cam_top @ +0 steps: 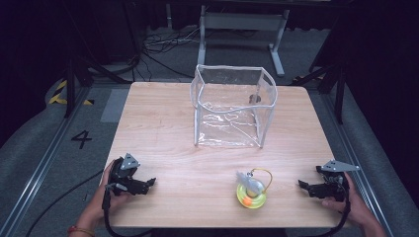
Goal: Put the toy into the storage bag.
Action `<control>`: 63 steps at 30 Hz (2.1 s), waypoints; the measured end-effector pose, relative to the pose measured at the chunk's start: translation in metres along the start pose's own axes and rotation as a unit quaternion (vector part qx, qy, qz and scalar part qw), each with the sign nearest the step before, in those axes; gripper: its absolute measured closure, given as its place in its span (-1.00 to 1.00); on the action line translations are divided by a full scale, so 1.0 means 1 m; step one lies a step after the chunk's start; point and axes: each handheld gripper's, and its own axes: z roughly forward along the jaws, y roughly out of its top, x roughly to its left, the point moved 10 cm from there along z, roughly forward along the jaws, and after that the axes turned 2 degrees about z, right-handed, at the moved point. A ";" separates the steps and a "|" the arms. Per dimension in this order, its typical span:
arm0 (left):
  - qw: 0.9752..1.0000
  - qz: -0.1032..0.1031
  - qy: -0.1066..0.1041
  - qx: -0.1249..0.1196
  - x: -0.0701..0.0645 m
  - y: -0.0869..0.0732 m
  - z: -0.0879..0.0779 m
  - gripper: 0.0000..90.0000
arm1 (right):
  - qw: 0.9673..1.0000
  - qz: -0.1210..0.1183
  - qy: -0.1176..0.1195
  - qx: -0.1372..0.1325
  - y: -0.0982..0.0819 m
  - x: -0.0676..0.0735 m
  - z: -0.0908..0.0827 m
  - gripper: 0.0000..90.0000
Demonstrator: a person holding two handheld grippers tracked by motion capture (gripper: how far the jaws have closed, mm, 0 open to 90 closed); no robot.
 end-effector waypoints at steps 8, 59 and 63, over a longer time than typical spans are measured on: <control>1.000 -0.001 -0.004 -0.001 0.000 0.000 0.001 -0.99 | 1.000 -0.016 0.017 0.014 0.000 0.000 -0.001 -0.94; 1.000 0.000 -0.004 0.001 0.000 0.000 0.000 -0.99 | 0.954 -0.247 0.130 0.106 0.099 0.137 -0.077 -0.44; 1.000 0.000 -0.003 0.001 0.000 0.000 0.000 -0.99 | 0.951 -0.258 0.132 0.106 0.106 0.147 -0.077 -0.41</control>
